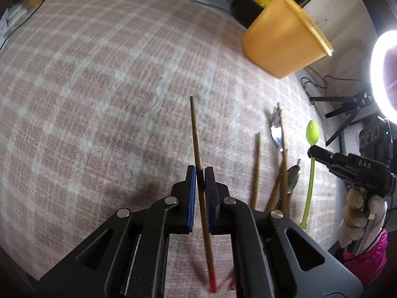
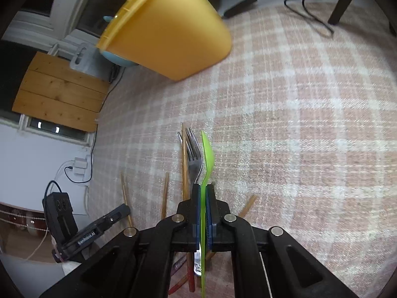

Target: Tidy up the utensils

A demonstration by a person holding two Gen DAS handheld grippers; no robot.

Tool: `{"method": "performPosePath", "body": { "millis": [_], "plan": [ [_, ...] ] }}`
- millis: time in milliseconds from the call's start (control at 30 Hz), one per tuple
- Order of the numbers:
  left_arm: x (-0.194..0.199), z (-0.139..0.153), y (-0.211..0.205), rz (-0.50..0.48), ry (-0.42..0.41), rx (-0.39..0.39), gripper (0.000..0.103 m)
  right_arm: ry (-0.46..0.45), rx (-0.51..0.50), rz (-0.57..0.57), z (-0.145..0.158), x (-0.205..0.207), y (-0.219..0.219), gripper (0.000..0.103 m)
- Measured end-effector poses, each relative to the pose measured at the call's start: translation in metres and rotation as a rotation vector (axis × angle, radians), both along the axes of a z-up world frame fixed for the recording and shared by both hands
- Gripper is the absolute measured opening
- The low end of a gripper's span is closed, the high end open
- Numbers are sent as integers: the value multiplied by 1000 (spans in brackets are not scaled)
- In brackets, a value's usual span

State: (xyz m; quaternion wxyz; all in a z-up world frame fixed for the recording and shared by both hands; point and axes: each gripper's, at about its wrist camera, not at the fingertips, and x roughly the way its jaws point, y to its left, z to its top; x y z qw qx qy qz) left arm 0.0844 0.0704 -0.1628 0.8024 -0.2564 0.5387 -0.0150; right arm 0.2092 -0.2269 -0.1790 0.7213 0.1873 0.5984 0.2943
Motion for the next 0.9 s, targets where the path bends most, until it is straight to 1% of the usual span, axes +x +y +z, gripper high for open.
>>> {"method": "performPosePath", "body": {
  "millis": [167, 400, 567, 700, 900],
  "plan": [
    [-1, 28, 2, -14, -73, 7, 4, -62, 10, -16, 16, -10, -11, 1],
    [8, 63, 3, -31, -167, 6, 3, -203, -20, -29, 48, -27, -25, 1],
    [17, 84, -8, -52, -222, 4, 3, -290, -44, -34, 71, -39, -25, 1],
    [25, 108, -14, -76, -287, 16, 3, -401, -81, -40, 97, -48, -24, 1],
    [49, 144, -18, -101, -382, 39, 3, -522, -76, -88, 131, -50, -28, 1]
  ]
}}
